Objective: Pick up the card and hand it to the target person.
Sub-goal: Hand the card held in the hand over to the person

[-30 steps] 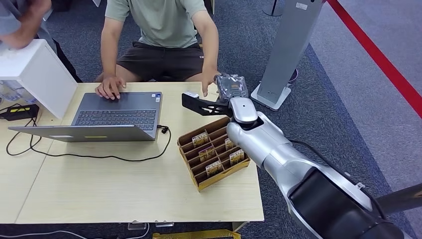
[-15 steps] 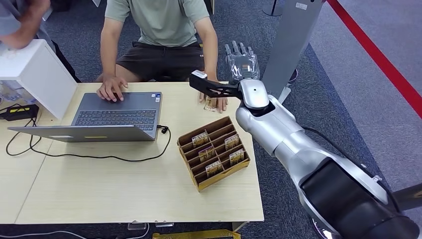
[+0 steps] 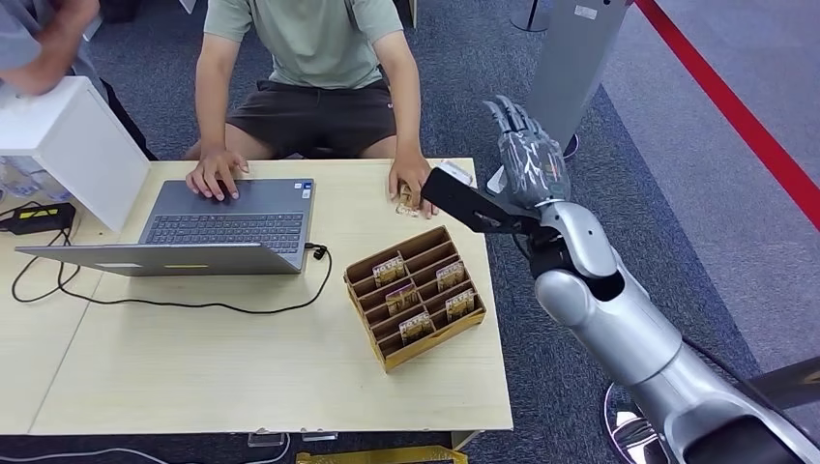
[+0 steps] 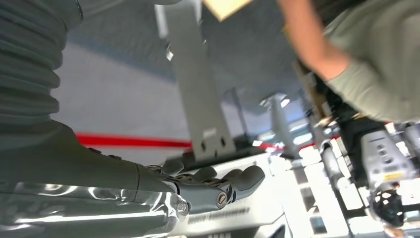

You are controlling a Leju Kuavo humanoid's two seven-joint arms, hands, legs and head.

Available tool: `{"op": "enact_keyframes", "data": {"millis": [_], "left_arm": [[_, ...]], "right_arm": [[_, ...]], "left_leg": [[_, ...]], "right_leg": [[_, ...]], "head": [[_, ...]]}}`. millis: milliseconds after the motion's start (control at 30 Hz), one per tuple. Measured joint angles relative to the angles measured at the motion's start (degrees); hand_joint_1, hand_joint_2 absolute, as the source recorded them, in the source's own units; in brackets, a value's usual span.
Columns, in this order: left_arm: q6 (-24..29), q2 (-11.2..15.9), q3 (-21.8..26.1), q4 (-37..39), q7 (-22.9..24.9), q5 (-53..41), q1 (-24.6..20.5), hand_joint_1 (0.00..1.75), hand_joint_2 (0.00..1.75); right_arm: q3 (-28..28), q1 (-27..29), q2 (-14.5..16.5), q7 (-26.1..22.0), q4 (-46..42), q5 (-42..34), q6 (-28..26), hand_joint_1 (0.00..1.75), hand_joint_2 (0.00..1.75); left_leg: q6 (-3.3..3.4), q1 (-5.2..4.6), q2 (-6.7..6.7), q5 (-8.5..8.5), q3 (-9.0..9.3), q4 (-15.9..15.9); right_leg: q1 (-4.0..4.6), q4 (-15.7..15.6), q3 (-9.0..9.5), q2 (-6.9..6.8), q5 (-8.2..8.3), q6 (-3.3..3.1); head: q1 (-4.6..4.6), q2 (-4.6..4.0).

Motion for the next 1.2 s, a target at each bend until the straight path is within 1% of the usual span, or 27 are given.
{"op": "enact_keyframes", "data": {"millis": [100,133,200,233,267,333,400,467,600,767,867,1067,1200], "left_arm": [[0.25,0.14,0.0,0.01,0.05,0.43,0.06,0.0,0.0],[0.27,0.18,0.0,0.01,0.02,0.5,0.05,0.0,0.0],[0.31,0.23,0.0,0.01,-0.09,0.7,0.02,0.0,0.0],[0.36,0.25,0.0,0.01,-0.2,0.84,-0.02,0.0,0.0],[0.43,0.25,0.0,0.01,-0.38,0.98,-0.06,0.0,0.0],[0.59,0.23,0.0,0.01,-0.98,1.27,-0.17,0.0,0.0],[0.64,0.22,0.0,-0.01,-1.75,1.49,-0.36,0.0,0.0],[0.64,0.2,0.0,-0.02,-2.39,1.58,-0.53,0.0,0.0],[0.7,0.07,0.0,-0.02,-2.86,1.74,-0.68,0.0,0.0],[1.37,-0.16,0.0,-0.02,-2.39,2.36,-0.81,0.0,0.0],[2.01,-0.24,0.0,-0.02,-1.49,2.83,-0.82,0.0,0.0],[2.68,-0.28,0.02,-0.02,-0.44,3.46,-0.81,0.0,0.0],[2.83,-0.35,0.02,-0.02,-0.19,3.74,-0.8,0.0,0.0]], "right_arm": [[-2.05,8.82,-3.18,-3.78,-8.87,-6.33,-2.12,0.0,1.75],[-2.76,12.91,-3.95,-6.58,-11.9,-9.6,-3.31,0.0,1.75],[-3.71,20.96,-4.72,-14.11,-16.43,-17.75,-5.38,0.0,1.75],[-3.83,24.57,-4.62,-18.52,-17.43,-22.67,-5.98,0.0,1.75],[-3.66,26.93,-4.3,-22.29,-17.4,-26.82,-6.25,0.0,1.75],[-3.02,30.32,-3.07,-29.03,-15.85,-34.51,-6.59,0.0,1.75],[-1.95,32.05,-1.34,-33.94,-12.81,-39.88,-6.69,0.0,1.75],[-0.52,32.89,0.55,-36.95,-9.24,-42.92,-6.46,0.0,1.75],[2.12,33.24,4.31,-40.08,-3.27,-46.78,-5.38,0.0,1.75],[3.96,32.34,7.81,-41.42,2.6,-48.12,-4.96,0.0,1.75],[4.22,31.68,8.68,-41.51,4.71,-48.46,-5.21,0.0,1.75],[4.2,31.27,9.19,-41.4,7.16,-48.61,-5.88,0.0,1.75],[4.03,31.28,9.25,-40.8,7.9,-46.81,-8.67,0.0,1.75]], "left_leg": [[0.01,0.0,0.0,-0.03,-0.02,-0.02],[0.0,0.0,0.0,-0.05,-0.03,-0.03],[0.0,0.01,0.0,-0.09,-0.05,-0.07],[-0.01,0.01,0.0,-0.1,-0.06,-0.08],[-0.01,0.01,0.0,-0.11,-0.08,-0.09],[-0.01,0.02,0.01,-0.1,-0.09,-0.1],[-0.02,0.02,0.01,-0.09,-0.07,-0.1],[-0.02,0.02,0.01,-0.08,-0.06,-0.1],[-0.02,0.02,0.01,-0.07,-0.05,-0.1],[-0.02,0.01,0.02,-0.08,-0.07,-0.1],[-0.02,0.01,0.02,-0.08,-0.07,-0.09],[-0.02,0.01,0.02,-0.08,-0.06,-0.09],[-0.02,0.01,0.03,-0.08,-0.04,-0.08]], "right_leg": [[0.0,0.0,0.0,0.01,-0.02,0.0],[0.0,0.0,0.01,0.01,-0.04,0.0],[0.01,0.0,0.03,0.0,-0.07,-0.03],[0.01,0.0,0.03,0.01,-0.09,-0.05],[0.01,0.01,0.03,0.0,-0.1,-0.06],[0.01,0.02,0.03,0.01,-0.1,-0.07],[0.02,0.02,0.04,0.01,-0.1,-0.07],[0.02,0.03,0.05,0.01,-0.1,-0.07],[0.02,0.05,0.05,0.01,-0.1,-0.08],[0.01,0.05,0.03,0.01,-0.11,-0.08],[0.01,0.05,0.03,0.01,-0.11,-0.08],[0.01,0.04,0.03,0.01,-0.1,-0.08],[0.01,0.04,0.03,0.01,-0.1,-0.08]], "head": [[-0.05,0.0],[-0.04,0.0],[0.0,0.0],[-0.02,0.0],[-0.05,0.0],[-0.07,0.0],[-0.08,0.0],[-0.03,0.0],[-0.06,0.0],[-0.07,0.0],[-0.02,0.0],[0.04,0.0],[-0.07,0.0]]}}
